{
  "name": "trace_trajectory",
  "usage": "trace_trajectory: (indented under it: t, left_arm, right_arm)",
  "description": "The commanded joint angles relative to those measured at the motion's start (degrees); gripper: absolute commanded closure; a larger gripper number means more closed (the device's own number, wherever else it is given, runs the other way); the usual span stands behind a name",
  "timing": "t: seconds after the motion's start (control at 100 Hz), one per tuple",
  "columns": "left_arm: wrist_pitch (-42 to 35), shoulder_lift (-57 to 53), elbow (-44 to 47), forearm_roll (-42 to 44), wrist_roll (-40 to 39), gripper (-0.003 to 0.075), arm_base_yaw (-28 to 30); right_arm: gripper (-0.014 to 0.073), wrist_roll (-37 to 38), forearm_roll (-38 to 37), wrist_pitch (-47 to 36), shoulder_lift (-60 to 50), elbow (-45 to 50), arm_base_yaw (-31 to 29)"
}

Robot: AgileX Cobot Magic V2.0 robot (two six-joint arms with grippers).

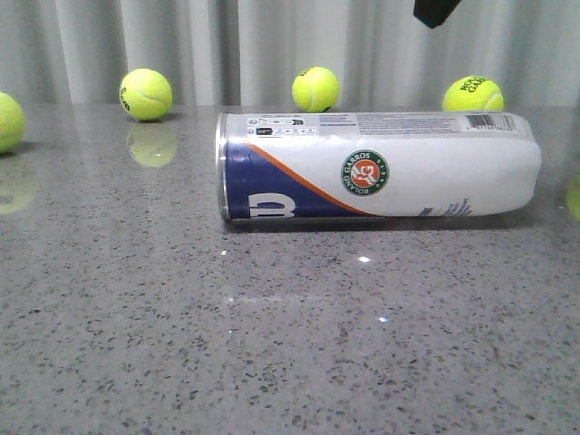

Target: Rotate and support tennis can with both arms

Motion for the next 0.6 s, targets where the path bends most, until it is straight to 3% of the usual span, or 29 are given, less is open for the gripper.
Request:
trace_trajectory:
  t: [0.0,0.1,0.29,0.59]
  left_arm:
    - [-4.24,-2.27,2.75,-0.37,0.17,0.0741,0.15]
    - [-4.24,-2.27,2.75,-0.37,0.17,0.0741,0.15]
    - [-4.24,-2.27,2.75,-0.37,0.17,0.0741,0.15]
    - [-4.24,-2.27,2.75,-0.37,0.17,0.0741,0.15]
  right_arm:
    - [0.0659,5.02,-1.3,-1.5,-3.65,-1.72,-1.53]
    - [0.0659,8.99,0.59,-1.44,-5.59,-0.67,-4.02]
    - [0.0659,9.07,5.92,-3.89,-11.38,5.4,-11.7]
    - [0.0659,1.89,11.27,-12.99,-24.47,20.25,-24.97]
